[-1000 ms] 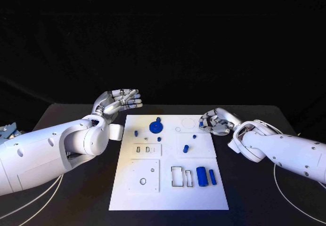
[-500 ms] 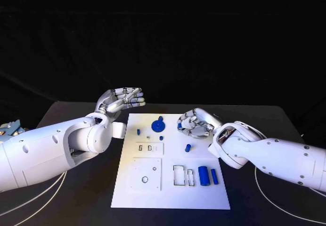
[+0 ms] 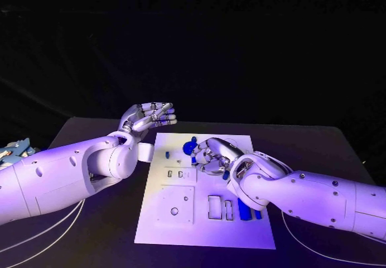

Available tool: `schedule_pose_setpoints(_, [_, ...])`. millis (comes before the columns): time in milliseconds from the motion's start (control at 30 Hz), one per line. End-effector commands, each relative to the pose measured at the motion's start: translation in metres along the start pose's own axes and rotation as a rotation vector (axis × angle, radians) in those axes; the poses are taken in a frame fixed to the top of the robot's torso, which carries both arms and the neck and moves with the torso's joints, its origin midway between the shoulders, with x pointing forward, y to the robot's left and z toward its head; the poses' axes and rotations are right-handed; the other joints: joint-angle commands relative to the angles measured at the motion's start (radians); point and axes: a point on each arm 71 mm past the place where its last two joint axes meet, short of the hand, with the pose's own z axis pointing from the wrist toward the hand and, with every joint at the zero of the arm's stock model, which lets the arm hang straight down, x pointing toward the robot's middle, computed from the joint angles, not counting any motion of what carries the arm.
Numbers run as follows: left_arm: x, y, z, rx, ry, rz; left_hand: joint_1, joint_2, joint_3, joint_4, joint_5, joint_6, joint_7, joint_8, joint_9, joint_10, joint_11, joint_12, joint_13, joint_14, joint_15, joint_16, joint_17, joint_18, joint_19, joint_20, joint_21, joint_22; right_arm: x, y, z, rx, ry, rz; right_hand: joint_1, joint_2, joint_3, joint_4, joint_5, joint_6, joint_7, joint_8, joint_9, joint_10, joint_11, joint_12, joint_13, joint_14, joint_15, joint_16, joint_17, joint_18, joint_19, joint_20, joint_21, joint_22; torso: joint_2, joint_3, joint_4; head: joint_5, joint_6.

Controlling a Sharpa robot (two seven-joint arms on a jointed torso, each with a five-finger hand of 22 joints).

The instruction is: Assemble the parts on the task board

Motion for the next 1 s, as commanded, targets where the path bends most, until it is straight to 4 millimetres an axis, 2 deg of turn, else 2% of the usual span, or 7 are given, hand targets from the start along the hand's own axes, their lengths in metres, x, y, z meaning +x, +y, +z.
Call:
schedule_pose_setpoints(33, [0.003, -0.001, 0.001, 0.006, 0.009, -0.005, -0.003, -0.005, 0.007, 0.0, -0.005, 0.007, 0.004, -0.003, 0.001, 0.007, 0.003, -0.002, 0.0, 0.001, -0.001, -0.005, 0.001, 0.005, 0.003, 0.005, -0.003, -0.001, 0.007, 0.001, 0.002, 0.032, 0.024, -0.064, -0.015, 0.004, -0.001, 0.007, -0.001, 0.008, -0.005, 0.012, 0.017, 0.001, -0.007, -0.004, 0.038, 0.106, -0.007, 0.002, 0.256, -0.005, -0.001, -0.006, 0.002, 0.0, 0.001, 0.0007, 0.0013, 0.0, -0.002])
schedule_pose_setpoints(267, [0.003, -0.001, 0.001, 0.005, 0.01, -0.005, -0.004, -0.006, 0.008, 0.0, -0.006, 0.008, 0.004, -0.003, 0.001, 0.008, 0.003, -0.002, 0.0, 0.0, -0.001, -0.006, 0.001, 0.005, 0.002, 0.005, -0.004, -0.002, 0.021, 0.006, 0.005, 0.028, 0.049, -0.08, -0.018, 0.001, -0.003, 0.009, 0.0, 0.008, -0.006, 0.014, 0.018, 0.001, -0.008, -0.005, 0.038, 0.106, -0.008, 0.002, 0.254, -0.004, -0.002, -0.006, -0.001, -0.002, 0.001, 0.0014, 0.0019, 0.004, -0.007])
schedule_pose_setpoints(467, [0.003, 0.0, 0.001, 0.005, 0.01, -0.005, -0.004, -0.006, 0.008, 0.0, -0.006, 0.008, 0.004, -0.003, 0.001, 0.008, 0.003, -0.002, 0.0, 0.0, -0.001, -0.006, 0.001, 0.005, 0.002, 0.005, -0.004, -0.002, 0.031, 0.01, 0.005, 0.018, 0.065, -0.087, -0.021, -0.002, -0.005, 0.01, 0.0, 0.008, -0.006, 0.015, 0.019, 0.002, -0.009, -0.005, 0.038, 0.105, -0.008, 0.001, 0.253, -0.004, -0.002, -0.007, -0.001, -0.002, 0.001, 0.0017, -0.0002, 0.007, -0.009])
schedule_pose_setpoints(733, [0.004, 0.0, 0.001, 0.004, 0.012, -0.006, -0.004, -0.006, 0.008, 0.0, -0.006, 0.008, 0.004, -0.003, 0.001, 0.008, 0.003, -0.002, 0.0, 0.0, -0.001, -0.006, 0.001, 0.005, 0.001, 0.005, -0.004, -0.002, 0.036, 0.012, 0.006, 0.01, 0.071, -0.096, -0.024, -0.004, -0.006, 0.011, 0.0, 0.008, -0.007, 0.015, 0.02, 0.002, -0.009, -0.004, 0.039, 0.105, -0.008, 0.001, 0.252, -0.004, -0.002, -0.007, -0.001, -0.002, 0.001, 0.0014, 0.0011, 0.008, -0.013])
schedule_pose_setpoints(1000, [0.004, 0.0, 0.001, 0.003, 0.01, -0.005, -0.005, -0.007, 0.009, 0.0, -0.006, 0.008, 0.004, -0.003, 0.001, 0.008, 0.003, -0.003, 0.0, -0.001, -0.001, -0.007, 0.002, 0.004, 0.0, 0.006, -0.005, -0.003, 0.039, 0.011, 0.007, 0.009, 0.074, -0.097, -0.024, -0.004, -0.006, 0.011, 0.0, 0.008, -0.007, 0.015, 0.02, 0.002, -0.009, -0.004, 0.039, 0.105, -0.008, 0.001, 0.252, -0.004, -0.002, -0.007, -0.001, -0.002, 0.001, 0.0009, -0.0001, 0.009, -0.014])
